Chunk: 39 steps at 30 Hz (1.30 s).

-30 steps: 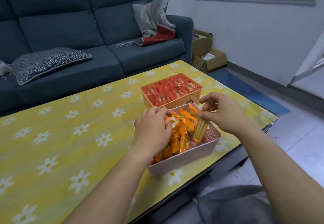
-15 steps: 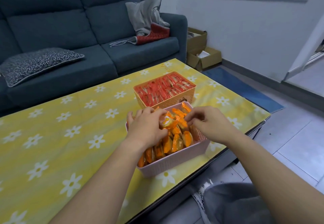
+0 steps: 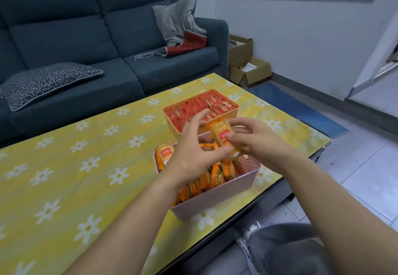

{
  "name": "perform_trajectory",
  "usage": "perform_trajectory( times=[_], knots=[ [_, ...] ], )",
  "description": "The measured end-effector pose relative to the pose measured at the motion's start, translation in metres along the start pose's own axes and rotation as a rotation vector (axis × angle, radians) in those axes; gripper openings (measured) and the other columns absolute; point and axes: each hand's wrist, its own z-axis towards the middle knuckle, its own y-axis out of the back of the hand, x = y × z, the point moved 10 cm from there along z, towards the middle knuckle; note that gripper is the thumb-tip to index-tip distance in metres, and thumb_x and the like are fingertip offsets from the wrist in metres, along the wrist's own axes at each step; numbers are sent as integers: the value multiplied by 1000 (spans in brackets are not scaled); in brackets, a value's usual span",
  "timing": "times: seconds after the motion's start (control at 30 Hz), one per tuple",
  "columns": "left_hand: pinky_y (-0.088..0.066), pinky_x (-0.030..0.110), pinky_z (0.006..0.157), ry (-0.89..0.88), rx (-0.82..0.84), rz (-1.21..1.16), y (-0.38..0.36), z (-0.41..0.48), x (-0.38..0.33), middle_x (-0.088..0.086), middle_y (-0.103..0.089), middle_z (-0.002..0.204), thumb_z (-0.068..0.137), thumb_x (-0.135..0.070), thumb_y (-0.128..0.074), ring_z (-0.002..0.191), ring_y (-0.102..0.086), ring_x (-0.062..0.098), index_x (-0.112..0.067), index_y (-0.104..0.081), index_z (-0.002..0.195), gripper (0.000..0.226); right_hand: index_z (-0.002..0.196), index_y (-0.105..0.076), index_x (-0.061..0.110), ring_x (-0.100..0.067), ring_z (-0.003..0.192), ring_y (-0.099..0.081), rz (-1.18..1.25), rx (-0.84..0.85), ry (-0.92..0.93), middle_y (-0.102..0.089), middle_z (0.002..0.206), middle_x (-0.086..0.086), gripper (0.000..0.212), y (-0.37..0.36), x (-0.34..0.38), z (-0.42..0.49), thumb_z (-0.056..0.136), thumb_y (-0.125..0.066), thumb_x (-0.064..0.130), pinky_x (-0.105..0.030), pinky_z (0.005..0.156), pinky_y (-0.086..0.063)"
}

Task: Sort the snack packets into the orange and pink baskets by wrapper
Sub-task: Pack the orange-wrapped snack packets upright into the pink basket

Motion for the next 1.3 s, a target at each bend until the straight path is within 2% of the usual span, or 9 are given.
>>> perform_trajectory(
  times=[0.13,0.27,0.4,0.5,0.6,0.7,0.9,1.17,1.3],
  knots=[
    [-62,40,80,-24,-75,-24,9,1,2,-6,-66,109,89,-16,-74,90,-69,13,-39,-62,119,39,103,-70,24,-16,95,-68,-186,-23,49,-73,103,-2,22,-1,4,-1,95,-60,6,-41,92,-55],
    [-61,28,69,-25,-174,-39,9,-2,-5,-10,-65,98,87,-12,-77,74,-67,4,-35,-62,105,32,103,-71,31,-12,85,-67,-478,-33,184,-70,95,11,14,-10,24,-5,92,-65,25,-33,79,-57],
    [-61,26,71,62,-121,-111,18,0,-1,-5,-73,100,92,-16,-72,85,-72,10,-30,-66,111,25,124,-58,32,-12,83,-68,-563,-92,176,-65,105,7,46,11,22,-4,83,-79,37,-33,77,-60],
    [-56,31,77,151,-257,503,64,-1,17,-6,-66,115,94,-36,-64,102,-65,15,-33,-63,120,25,126,-53,33,-11,87,-67,-712,-127,112,-61,109,10,51,32,14,-5,83,-79,29,-35,79,-59],
    [-54,42,88,486,-185,894,91,-11,65,4,-44,136,84,-64,-63,120,-52,30,-37,-47,139,63,119,-54,29,-12,88,-68,-830,-74,10,-60,108,10,49,32,-1,-5,78,-80,22,-39,77,-61],
    [-57,43,87,605,-81,835,84,-14,88,6,-39,136,77,-69,-66,111,-59,31,-37,-41,143,77,109,-56,20,-18,86,-66,-952,-49,-36,-63,103,2,44,20,-12,-2,73,-81,20,-40,74,-59],
    [-49,34,73,480,-154,780,80,-7,63,6,-47,137,79,-36,-78,101,-59,26,-29,-40,146,77,105,-56,18,-20,82,-64,-1141,-81,-126,-65,91,-1,46,10,-20,3,71,-88,23,-36,69,-56],
    [-61,33,70,368,-229,28,68,-11,52,2,-69,106,70,-18,-90,89,-70,19,-19,-47,145,85,121,-60,4,-28,89,-66,-1305,74,-185,-66,95,-13,36,-12,-38,5,87,-49,4,-43,74,-57],
    [-58,24,68,283,-156,-49,36,-10,37,-3,-69,100,71,-22,-91,85,-69,11,-20,-57,125,64,112,-65,14,-21,80,-68,-1096,-217,6,-71,93,-5,24,8,8,3,92,-52,16,-41,71,-60]
  ],
)
